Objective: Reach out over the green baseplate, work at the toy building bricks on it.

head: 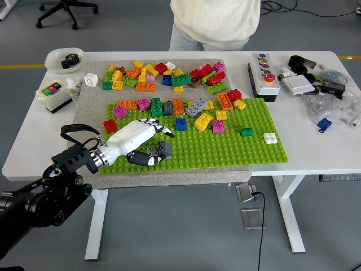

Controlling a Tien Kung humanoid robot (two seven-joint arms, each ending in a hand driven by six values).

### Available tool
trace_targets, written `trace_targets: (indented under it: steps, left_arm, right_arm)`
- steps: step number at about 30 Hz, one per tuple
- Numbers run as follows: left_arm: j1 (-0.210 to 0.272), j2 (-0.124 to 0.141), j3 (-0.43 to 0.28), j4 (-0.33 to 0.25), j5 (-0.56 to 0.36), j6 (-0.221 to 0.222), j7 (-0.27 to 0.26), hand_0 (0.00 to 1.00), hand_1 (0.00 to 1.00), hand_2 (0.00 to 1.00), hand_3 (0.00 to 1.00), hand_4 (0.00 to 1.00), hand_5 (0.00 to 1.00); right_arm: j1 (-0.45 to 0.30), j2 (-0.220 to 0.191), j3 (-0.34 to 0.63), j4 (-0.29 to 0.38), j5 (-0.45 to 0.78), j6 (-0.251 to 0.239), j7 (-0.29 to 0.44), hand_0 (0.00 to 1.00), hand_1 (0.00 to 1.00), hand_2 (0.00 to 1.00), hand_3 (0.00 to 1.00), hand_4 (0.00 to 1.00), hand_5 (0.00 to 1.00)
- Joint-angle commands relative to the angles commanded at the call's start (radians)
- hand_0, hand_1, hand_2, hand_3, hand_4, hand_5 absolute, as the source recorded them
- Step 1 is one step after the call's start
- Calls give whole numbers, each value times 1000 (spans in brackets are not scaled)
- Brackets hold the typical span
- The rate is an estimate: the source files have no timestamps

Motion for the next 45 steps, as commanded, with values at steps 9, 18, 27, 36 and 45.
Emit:
trace_targets:
  steps: [9, 18, 27, 36, 45]
  left_arm:
    - [3, 3, -2, -15, -28, -37, 0, 876, 781, 781, 775, 777, 235]
    - [24, 8, -33, -67, -63, -74, 18, 886, 790, 796, 791, 826, 270]
    - [71, 14, -130, -161, -61, -80, 50, 932, 835, 828, 685, 982, 433]
    - [148, 17, -236, -285, -33, -87, 103, 966, 860, 840, 603, 998, 530]
    - [233, 13, -305, -382, 42, -105, 170, 993, 877, 831, 561, 998, 763]
  right_arm:
    - [-1, 0, 1, 0, 0, 0, 0, 736, 613, 627, 530, 750, 498]
    - [-5, 0, 2, 0, -2, 0, -1, 737, 613, 628, 529, 751, 498]
    - [-10, 1, 7, 0, -3, -1, -1, 736, 612, 628, 530, 752, 498]
    - [-14, -7, 17, 0, -11, -4, 1, 736, 613, 628, 530, 752, 498]
    - [-17, -13, 23, 0, -22, -6, 2, 736, 612, 629, 530, 754, 498]
